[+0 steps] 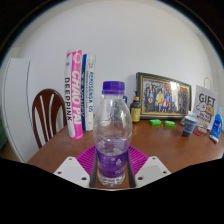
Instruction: Pour water
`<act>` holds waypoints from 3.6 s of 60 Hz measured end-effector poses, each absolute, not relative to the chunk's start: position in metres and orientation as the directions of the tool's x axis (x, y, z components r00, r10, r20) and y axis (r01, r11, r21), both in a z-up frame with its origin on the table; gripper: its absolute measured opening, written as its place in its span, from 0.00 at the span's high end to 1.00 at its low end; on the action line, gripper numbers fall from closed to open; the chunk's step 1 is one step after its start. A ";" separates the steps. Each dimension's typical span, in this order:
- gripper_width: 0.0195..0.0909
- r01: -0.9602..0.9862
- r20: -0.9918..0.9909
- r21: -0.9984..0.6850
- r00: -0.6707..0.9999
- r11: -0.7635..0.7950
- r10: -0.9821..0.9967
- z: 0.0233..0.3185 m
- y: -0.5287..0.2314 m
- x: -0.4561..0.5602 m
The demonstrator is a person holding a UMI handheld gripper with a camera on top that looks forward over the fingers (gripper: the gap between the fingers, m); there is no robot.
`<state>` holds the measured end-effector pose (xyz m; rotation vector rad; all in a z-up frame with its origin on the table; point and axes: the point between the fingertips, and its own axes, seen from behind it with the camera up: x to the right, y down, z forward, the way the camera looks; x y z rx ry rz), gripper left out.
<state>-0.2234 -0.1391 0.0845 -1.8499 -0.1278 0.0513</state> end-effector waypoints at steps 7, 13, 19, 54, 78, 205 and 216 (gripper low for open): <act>0.77 0.065 0.032 -0.957 0.992 -0.284 0.121 0.086 -0.139 -0.222; 0.81 0.058 0.024 -0.959 0.992 -0.277 0.124 0.097 -0.135 -0.223; 0.81 0.003 -0.037 -0.964 0.989 -0.265 0.145 0.124 -0.130 -0.226; 0.81 -0.832 -0.879 -0.477 0.449 -0.284 0.162 0.307 -0.003 -0.088; 0.81 -0.945 -0.972 0.227 -0.233 -0.235 -0.005 0.248 0.080 0.052; 0.76 -0.016 0.022 -0.959 0.991 -0.281 -0.132 0.086 0.097 0.373; 0.45 -0.026 0.019 -0.945 0.991 -0.326 -0.135 0.082 0.087 0.372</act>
